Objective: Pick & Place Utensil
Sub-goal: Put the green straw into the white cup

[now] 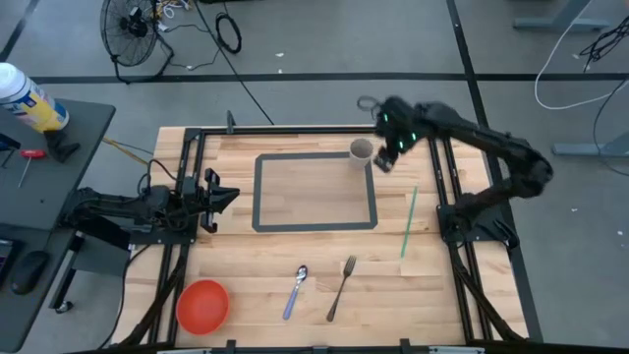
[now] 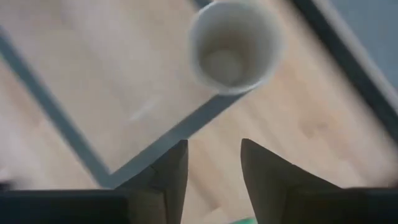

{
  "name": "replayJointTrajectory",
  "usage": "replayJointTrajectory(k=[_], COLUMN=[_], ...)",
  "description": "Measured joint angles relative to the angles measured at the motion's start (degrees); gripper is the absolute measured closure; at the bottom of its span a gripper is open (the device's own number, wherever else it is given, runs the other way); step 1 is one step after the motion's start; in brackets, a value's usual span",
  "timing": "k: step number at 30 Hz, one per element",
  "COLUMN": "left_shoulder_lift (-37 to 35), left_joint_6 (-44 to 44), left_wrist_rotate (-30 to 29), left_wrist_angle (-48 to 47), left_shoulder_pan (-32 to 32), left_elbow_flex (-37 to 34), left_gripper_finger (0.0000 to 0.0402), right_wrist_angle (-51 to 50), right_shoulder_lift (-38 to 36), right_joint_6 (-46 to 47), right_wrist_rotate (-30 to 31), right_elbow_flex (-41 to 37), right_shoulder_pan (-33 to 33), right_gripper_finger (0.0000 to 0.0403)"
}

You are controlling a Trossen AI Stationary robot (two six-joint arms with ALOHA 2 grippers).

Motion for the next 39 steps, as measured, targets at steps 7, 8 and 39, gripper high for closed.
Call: replayJointTrajectory(k=[7, 8, 39], left_shoulder_lift=[0.0, 0.0, 0.0], left_joint_6=[0.09, 0.1, 0.07], left_wrist_rotate=[-0.01, -0.01, -0.92], left_wrist_angle=[0.02, 0.04, 0.07], left_shoulder_pan=[0.01, 0.02, 0.0], left_elbow_flex=[-0.01, 0.0, -0.02], left_gripper_finger=[0.0369, 0.0369, 0.0369], right_wrist_angle=[23.05, 27.59, 57.28], right_shoulder_lift=[-7.87, -7.91, 0.76], right_joint_6=[10.01, 10.74, 9.49], right_wrist_rotate=[0.11, 0.17, 12.4], right_elbow_flex=[-23.1, -25.78, -47.16], right_shoulder_pan=[13.72, 15.42, 29.33], right_gripper_finger=[0.0275, 0.0278, 0.0317])
